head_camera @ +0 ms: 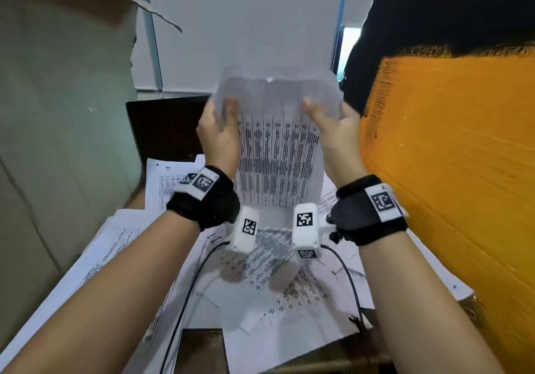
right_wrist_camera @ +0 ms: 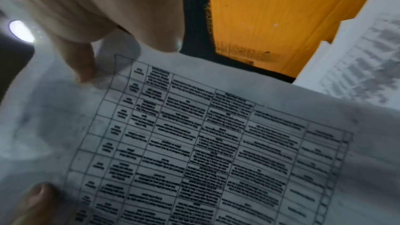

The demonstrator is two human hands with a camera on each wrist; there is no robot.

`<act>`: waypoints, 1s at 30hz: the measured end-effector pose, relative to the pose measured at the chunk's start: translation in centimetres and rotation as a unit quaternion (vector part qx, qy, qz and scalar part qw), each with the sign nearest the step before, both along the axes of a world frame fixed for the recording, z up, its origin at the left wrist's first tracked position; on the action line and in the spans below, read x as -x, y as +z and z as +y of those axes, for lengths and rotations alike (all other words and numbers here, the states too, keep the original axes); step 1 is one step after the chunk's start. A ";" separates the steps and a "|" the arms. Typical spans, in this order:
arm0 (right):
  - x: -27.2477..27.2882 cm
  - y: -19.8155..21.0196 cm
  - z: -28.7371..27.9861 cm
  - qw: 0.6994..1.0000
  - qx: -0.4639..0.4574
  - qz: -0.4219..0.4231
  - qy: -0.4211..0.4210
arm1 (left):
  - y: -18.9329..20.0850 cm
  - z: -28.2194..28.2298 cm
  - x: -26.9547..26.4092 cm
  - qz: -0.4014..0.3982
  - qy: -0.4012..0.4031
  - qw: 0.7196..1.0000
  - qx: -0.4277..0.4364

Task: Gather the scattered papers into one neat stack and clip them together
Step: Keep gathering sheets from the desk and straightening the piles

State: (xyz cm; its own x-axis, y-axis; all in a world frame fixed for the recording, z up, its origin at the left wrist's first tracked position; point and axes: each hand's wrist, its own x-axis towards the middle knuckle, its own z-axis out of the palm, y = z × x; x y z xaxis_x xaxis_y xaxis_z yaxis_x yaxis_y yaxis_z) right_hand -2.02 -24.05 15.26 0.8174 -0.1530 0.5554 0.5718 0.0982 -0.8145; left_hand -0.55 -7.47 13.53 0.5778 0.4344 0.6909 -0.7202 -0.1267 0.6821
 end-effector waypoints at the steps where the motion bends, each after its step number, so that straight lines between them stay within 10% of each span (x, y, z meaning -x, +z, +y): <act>1: 0.1 0.5 -0.1 1.000 0.011 -0.023 -0.009 | 0.5 0.2 -0.2 -0.022 -0.011 1.000 0.018; 5: 0.5 -2.3 -2.1 0.988 0.132 0.072 0.022 | -0.9 2.3 -0.2 0.116 -0.143 0.978 -0.098; 9: 1.3 -8.4 -2.8 0.939 0.188 0.270 0.096 | -6.3 3.1 0.8 0.369 -0.231 0.856 -0.278; 15: -0.2 -6.8 -1.4 0.972 0.142 0.094 -0.165 | -7.0 2.8 -1.0 0.326 -0.157 0.919 -0.160; 19: 0.1 -0.8 -1.7 0.812 0.386 -0.176 -0.400 | -7.3 3.2 -1.0 0.336 -0.176 0.910 -0.168; 22: -0.2 1.4 -0.8 0.752 0.529 -0.195 -0.341 | -7.3 3.3 -0.9 0.337 -0.179 0.909 -0.165; 30: -1.6 3.4 -0.6 0.768 0.596 -0.106 -0.209 | -7.0 3.0 0.1 0.319 -0.203 0.904 -0.198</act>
